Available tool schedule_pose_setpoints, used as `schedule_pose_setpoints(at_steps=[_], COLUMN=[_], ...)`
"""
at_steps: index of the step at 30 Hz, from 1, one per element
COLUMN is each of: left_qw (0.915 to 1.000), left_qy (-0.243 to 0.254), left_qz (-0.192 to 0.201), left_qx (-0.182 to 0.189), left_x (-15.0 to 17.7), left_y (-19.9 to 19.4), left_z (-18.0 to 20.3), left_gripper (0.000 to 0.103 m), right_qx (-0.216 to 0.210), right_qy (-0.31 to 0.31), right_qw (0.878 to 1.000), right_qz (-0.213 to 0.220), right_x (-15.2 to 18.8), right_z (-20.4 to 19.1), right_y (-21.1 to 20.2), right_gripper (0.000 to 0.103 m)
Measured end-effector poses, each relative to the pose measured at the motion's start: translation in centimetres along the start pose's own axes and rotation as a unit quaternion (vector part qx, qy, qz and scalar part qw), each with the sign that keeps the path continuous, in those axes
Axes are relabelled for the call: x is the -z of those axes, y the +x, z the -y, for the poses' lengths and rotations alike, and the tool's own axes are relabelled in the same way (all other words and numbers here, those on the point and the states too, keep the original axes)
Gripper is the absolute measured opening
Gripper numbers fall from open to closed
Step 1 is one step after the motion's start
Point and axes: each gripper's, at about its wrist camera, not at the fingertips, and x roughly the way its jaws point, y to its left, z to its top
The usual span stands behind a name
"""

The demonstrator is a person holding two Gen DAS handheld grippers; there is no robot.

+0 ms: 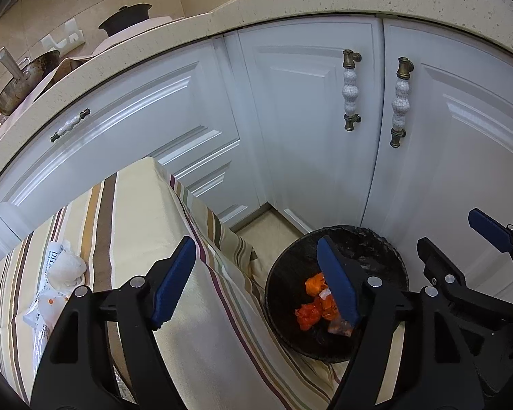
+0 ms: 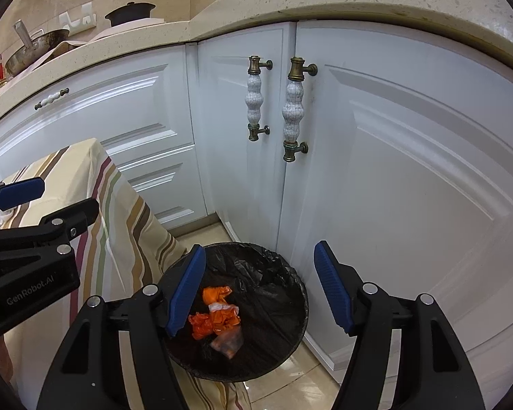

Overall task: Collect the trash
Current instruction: 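Carry both bags over the black bin and open both tools to drop them, then grasp the white strip with the left tool while the right tool grasps the clear plastic bag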

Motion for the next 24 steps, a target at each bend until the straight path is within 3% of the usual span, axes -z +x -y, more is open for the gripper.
schedule_pose_setpoints(at_steps=[11,24], left_qw=[0.9996,0.9941], left_qy=[-0.017,-0.08], left_qz=[0.023,0.016], left_qx=[-0.01,-0.072], left_x=[0.8,5.4], left_y=[-3.4,-8.6], left_z=[-2.9,-13.7], left_gripper=[0.072,0.072], right_qx=[-0.016,-0.106], right_qy=[-0.004,-0.051], right_qw=[1.0,0.993], right_qz=[0.007,0.019], right_x=[-0.2,-0.4], right_z=[-1.6,-10.4], right_y=[-1.8,-5.3], right_gripper=[0.065,0.065])
